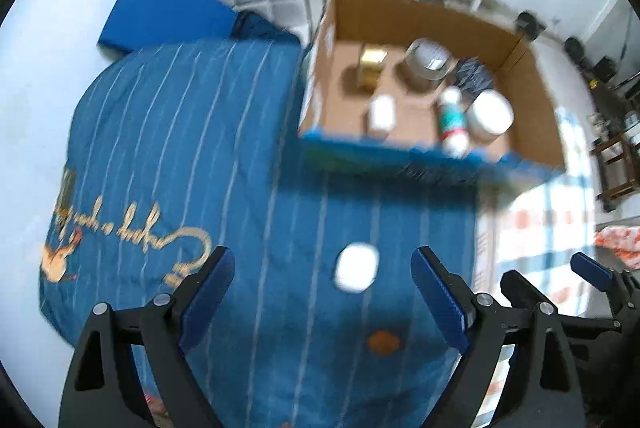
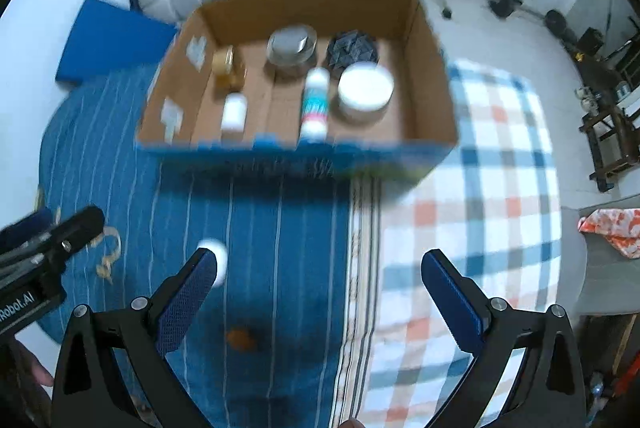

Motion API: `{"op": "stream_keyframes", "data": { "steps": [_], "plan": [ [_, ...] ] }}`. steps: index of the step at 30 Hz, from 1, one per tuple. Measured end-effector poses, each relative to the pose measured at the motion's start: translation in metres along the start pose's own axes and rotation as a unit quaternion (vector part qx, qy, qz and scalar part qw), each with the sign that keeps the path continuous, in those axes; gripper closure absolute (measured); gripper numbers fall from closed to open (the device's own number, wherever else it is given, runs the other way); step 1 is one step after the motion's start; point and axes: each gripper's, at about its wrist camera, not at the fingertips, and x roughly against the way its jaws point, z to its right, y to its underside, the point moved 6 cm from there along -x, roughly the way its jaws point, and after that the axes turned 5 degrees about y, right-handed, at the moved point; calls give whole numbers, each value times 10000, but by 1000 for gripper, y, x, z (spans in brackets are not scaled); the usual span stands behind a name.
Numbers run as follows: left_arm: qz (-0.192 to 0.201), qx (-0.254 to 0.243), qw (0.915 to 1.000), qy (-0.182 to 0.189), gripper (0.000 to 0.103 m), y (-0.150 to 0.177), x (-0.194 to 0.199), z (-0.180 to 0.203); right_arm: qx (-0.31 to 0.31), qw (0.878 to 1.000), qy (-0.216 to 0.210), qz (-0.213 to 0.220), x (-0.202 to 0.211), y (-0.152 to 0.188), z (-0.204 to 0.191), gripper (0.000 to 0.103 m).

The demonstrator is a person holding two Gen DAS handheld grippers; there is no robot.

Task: Organize rigid objects
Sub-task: 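Grasp the white egg-shaped case with the left tool while the right tool grasps the walnut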

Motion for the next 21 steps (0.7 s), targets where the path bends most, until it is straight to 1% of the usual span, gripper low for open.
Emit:
{"op": "stream_keyframes", "data": {
  "steps": [3, 5, 8, 11, 13, 14, 16, 17, 18, 19, 21],
  "plan": [
    [-368, 51, 9989, -299, 13, 31, -28, -18, 224, 9985, -130, -493, -33, 33, -19, 0],
    [-696, 154, 9964, -454, 13, 54, -49, -32, 392, 9952, -237, -866, -57, 58, -35, 0],
    [-1053, 384, 9925, -489, 13, 82, -72, -49, 597, 9897, -346, -1255, -85, 89, -57, 0],
    [-1308, 559, 9885, -505, 13, 103, -89, -61, 685, 9851, -406, -1526, -108, 108, -73, 0],
    [-1399, 661, 9868, -468, 13, 111, -97, -66, 682, 9829, -463, -1647, -121, 117, -81, 0],
    [-1445, 711, 9858, -481, 13, 114, -100, -69, 667, 9827, -445, -1670, -125, 118, -83, 4],
    [-1479, 751, 9849, -492, 13, 118, -104, -72, 701, 9819, -401, -1713, -134, 122, -86, 18],
    [-1489, 761, 9847, -485, 13, 118, -105, -72, 749, 9812, -320, -1751, -139, 124, -88, 37],
    [-1494, 766, 9847, -476, 13, 119, -106, -71, 753, 9792, -431, -1834, -142, 127, -91, 54],
    [-1497, 759, 9848, -452, 13, 119, -106, -70, 785, 9784, -410, -1867, -144, 130, -92, 63],
    [-1503, 727, 9851, -407, 13, 115, -107, -66, 745, 9805, -414, -1772, -143, 131, -90, 63]
  ]
}}
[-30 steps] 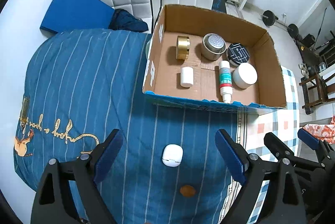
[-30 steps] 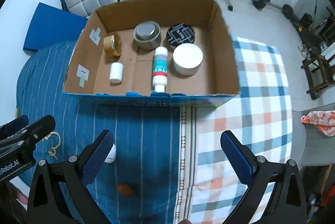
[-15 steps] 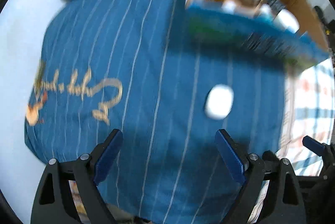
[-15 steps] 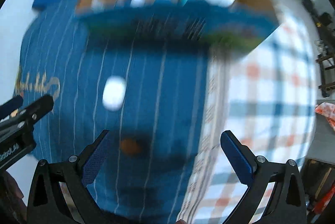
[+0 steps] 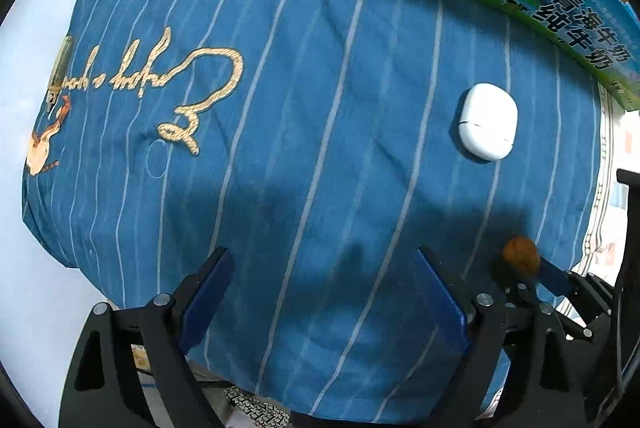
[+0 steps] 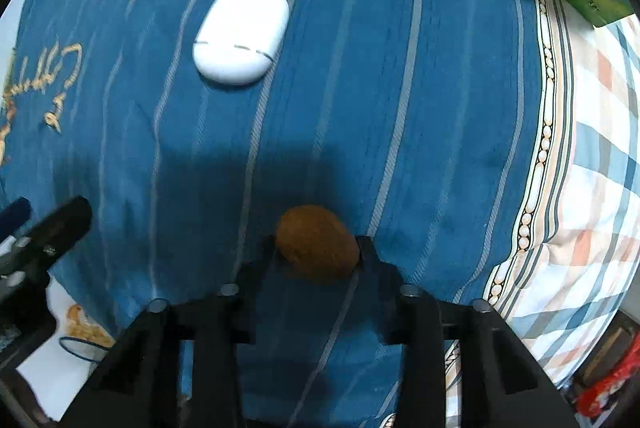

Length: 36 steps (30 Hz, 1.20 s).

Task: Organize rigid objects
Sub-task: 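Grasp the white egg-shaped case with the left tool while the right tool grasps the walnut, then carry the white case with the left tool while the right tool carries the walnut to the box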

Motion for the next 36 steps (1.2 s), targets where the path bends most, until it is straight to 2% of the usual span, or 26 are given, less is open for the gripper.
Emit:
{"op": "stream_keyframes", "data": {
  "steps": [4, 7, 10, 17, 19, 23, 25, 31, 34, 36],
  "plan": [
    [36, -149, 9997, 191, 13, -14, 8, 20, -219, 9997, -98, 91, 10, 0, 21, 63],
    [84, -269, 9980, 575, 13, -31, 11, 45, -492, 9985, -113, 202, 21, -4, 50, 63],
    [144, -531, 9963, 657, 13, -51, 9, 72, -823, 9963, -124, 229, 26, -10, 84, 63],
    [-217, -891, 9927, 780, 14, -82, -22, 111, -1314, 9913, -68, 97, 22, -11, 139, 63],
    [-374, -941, 9917, 787, 20, -83, -33, 113, -1359, 9907, -26, 78, 22, -12, 146, 63],
    [-548, -1006, 9906, 747, 21, -84, -49, 115, -1406, 9900, -41, 55, 24, -15, 159, 63],
    [-604, -1016, 9901, 756, 26, -84, -59, 115, -1415, 9899, -41, 46, 24, -15, 162, 63],
    [-571, -1055, 9904, 688, 29, -84, -69, 117, -1401, 9901, -2, 32, 26, -18, 163, 63],
    [-504, -1066, 9910, 628, 38, -81, -64, 122, -1379, 9904, 38, 21, 30, -41, 149, 63],
    [-479, -1116, 9909, 587, 50, -83, -56, 125, -1371, 9905, 66, 29, 28, -47, 136, 63]
  ]
}}
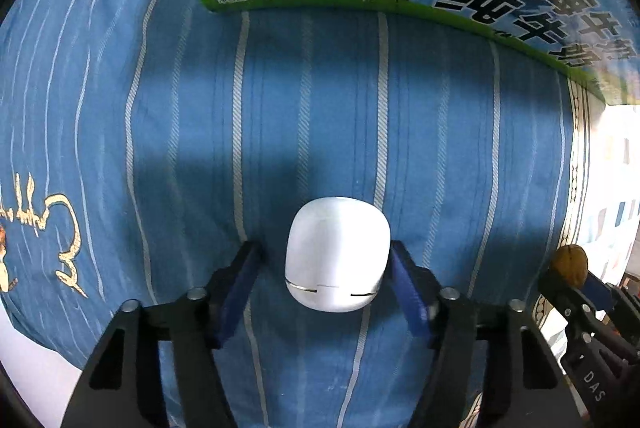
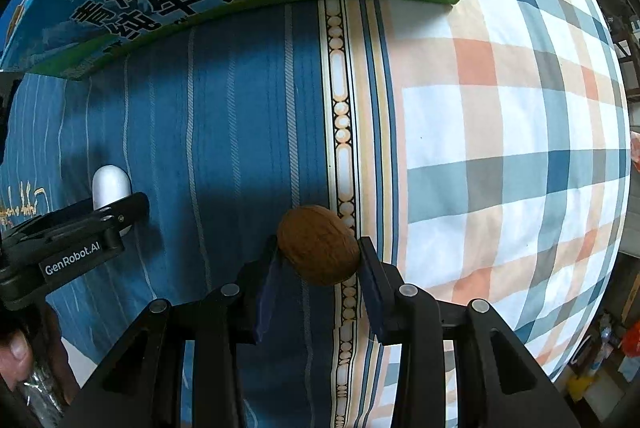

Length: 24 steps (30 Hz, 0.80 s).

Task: Organize rigid objects
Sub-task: 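Carry the white case with the left tool while the right tool carries the walnut to the box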

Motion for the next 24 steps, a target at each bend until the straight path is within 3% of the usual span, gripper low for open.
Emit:
{"op": "stream_keyframes", "data": {
  "steps": [2, 10, 24],
  "plan": [
    [25, -94, 9999, -46, 59, 1, 3, 2, 5, 10000, 13, -5, 1, -1, -7, 63],
    [345, -81, 9994, -53, 59, 21, 25, 10, 125, 9998, 48, 144, 10, -2, -25, 63],
    [1399, -155, 9896, 309, 59, 64, 148, 37, 354, 9919, -196, 1206, 115, 24, -32, 63]
  ]
}}
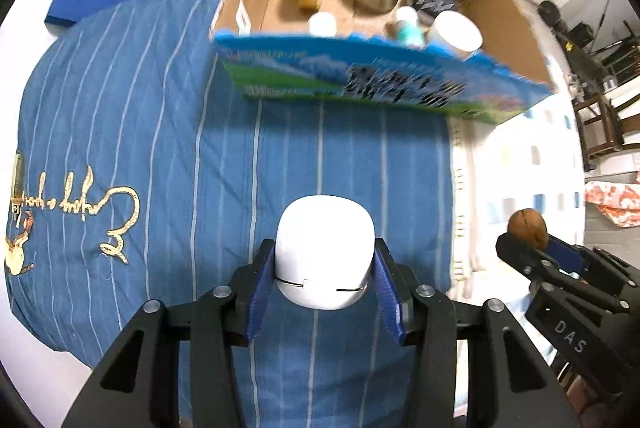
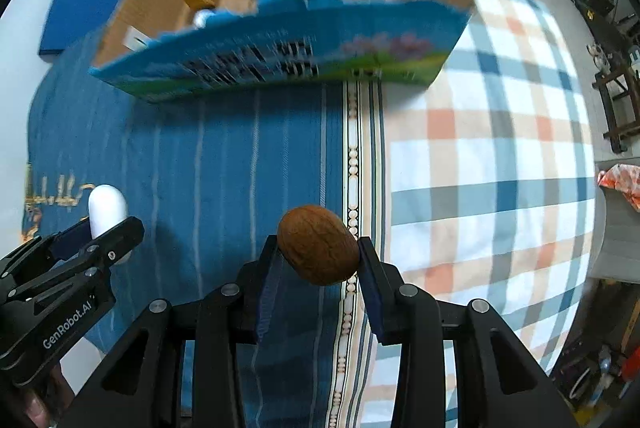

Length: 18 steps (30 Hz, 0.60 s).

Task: Organize rigid objects
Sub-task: 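Carry the white case with the left tool while the right tool carries the walnut to the box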

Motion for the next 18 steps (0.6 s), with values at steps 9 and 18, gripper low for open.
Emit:
{"op": "stream_keyframes", "data": {
  "steps": [9, 18],
  "plan": [
    [465, -134, 9987, 160, 59, -7, 53, 5, 74, 9994, -136, 299, 48, 12, 14, 63],
    [712, -161, 9963, 464, 59, -28, 83, 12, 23, 9978, -441, 491, 75, 2, 15, 63]
  ]
}}
